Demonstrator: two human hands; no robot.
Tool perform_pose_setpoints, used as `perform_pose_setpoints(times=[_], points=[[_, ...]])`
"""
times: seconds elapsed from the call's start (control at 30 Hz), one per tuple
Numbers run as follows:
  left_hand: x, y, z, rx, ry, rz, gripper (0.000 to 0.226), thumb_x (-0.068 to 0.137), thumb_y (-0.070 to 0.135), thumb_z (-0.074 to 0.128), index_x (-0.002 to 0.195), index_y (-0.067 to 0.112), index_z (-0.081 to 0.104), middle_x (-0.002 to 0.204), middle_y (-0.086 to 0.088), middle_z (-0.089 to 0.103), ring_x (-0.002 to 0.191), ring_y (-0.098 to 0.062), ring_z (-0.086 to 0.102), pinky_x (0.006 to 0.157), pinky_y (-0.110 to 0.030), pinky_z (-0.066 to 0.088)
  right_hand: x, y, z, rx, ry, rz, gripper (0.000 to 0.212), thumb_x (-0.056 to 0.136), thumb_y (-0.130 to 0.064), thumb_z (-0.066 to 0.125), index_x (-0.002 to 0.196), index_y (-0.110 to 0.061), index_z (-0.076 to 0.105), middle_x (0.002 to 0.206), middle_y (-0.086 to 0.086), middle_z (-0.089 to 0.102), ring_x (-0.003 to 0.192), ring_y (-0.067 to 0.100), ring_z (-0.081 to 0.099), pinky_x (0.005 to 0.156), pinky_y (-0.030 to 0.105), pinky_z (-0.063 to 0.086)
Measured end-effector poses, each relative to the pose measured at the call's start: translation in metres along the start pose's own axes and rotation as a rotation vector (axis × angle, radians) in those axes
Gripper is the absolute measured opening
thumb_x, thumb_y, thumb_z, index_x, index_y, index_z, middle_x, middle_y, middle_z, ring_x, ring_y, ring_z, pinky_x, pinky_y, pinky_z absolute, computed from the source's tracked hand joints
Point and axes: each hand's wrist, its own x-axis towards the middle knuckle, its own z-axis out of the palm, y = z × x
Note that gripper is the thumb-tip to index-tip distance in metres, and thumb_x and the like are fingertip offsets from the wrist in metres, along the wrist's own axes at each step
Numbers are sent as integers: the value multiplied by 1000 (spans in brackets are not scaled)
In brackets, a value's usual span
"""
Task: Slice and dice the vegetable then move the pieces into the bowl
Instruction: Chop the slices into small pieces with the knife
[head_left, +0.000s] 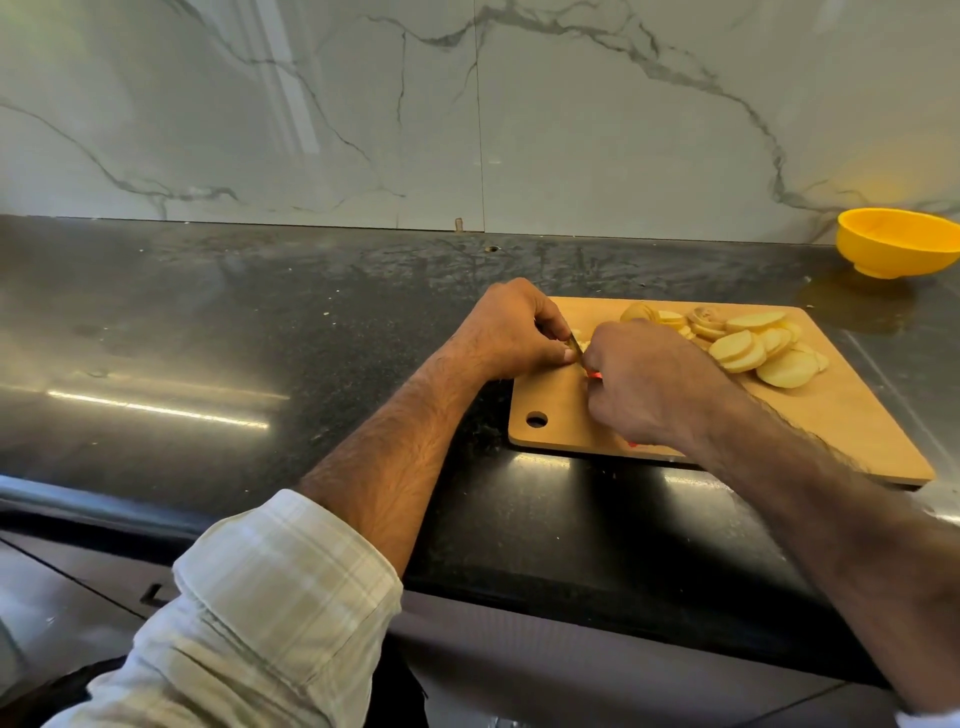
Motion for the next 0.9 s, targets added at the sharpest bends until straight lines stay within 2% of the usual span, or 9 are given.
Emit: perform_pose_setpoints(times=[0.13, 0.23, 0.37, 0.47, 0.6, 0.7, 0.8, 0.9], points=[[1, 0, 1, -1, 7, -6, 12, 83, 25, 90, 93, 27, 84, 90, 14, 76, 88, -2, 70, 83, -22, 59, 7, 0, -1, 41, -31, 21, 25, 96, -29, 65, 119, -20, 68, 96, -3, 57, 91, 18, 54, 71, 30, 46], [0, -2, 0, -12, 9, -4, 12, 83, 25, 90, 92, 27, 84, 89, 15, 77, 88, -2, 71, 86, -23, 60, 3, 1, 1, 33, -11, 40, 25, 97, -32, 63, 118, -20, 67, 100, -3, 56, 91, 17, 51, 70, 30, 43], [2, -4, 3, -13, 73, -18, 6, 87, 31, 86, 87, 25, 85, 86, 16, 77, 87, 0, 71, 80, -20, 56, -6, -2, 6, -45, 25, 50, 25, 102, -34, 56, 121, -20, 62, 114, 2, 61, 89, 20, 44, 73, 34, 40], [9, -8, 9, -75, 177, -99, 21, 89, 39, 84, 79, 21, 81, 77, 12, 75, 77, -6, 71, 77, -26, 60, -4, 0, 10, -29, 5, 40, 20, 102, -35, 54, 116, -23, 63, 107, -1, 60, 89, 18, 51, 71, 34, 43], [23, -7, 20, -119, 232, -249, 41, 80, 50, 89, 69, 12, 75, 69, 2, 75, 68, -14, 73, 73, -38, 65, 0, 2, 10, -18, -35, 25, 20, 102, -35, 55, 117, -23, 63, 104, -3, 56, 92, 18, 52, 73, 33, 44], [33, -3, 22, -136, 213, -352, 46, 75, 51, 92, 77, 8, 79, 73, -2, 78, 74, -19, 76, 77, -41, 66, 2, 4, 12, -15, -31, 24, 20, 102, -33, 57, 116, -22, 64, 99, -4, 54, 90, 17, 52, 73, 32, 44], [41, -3, 20, -133, 170, -421, 46, 71, 53, 94, 80, 10, 78, 79, -3, 77, 78, -22, 76, 81, -42, 65, 4, 4, 11, -6, -25, 19, 20, 100, -31, 60, 117, -21, 65, 96, -4, 53, 90, 17, 51, 74, 31, 44], [47, -3, 20, -107, 144, -461, 48, 70, 51, 95, 88, 11, 76, 88, -6, 77, 91, -26, 76, 75, -36, 62, 8, 5, 10, 18, -22, 24, 18, 98, -29, 63, 114, -21, 67, 88, -6, 52, 88, 15, 51, 72, 30, 45]])
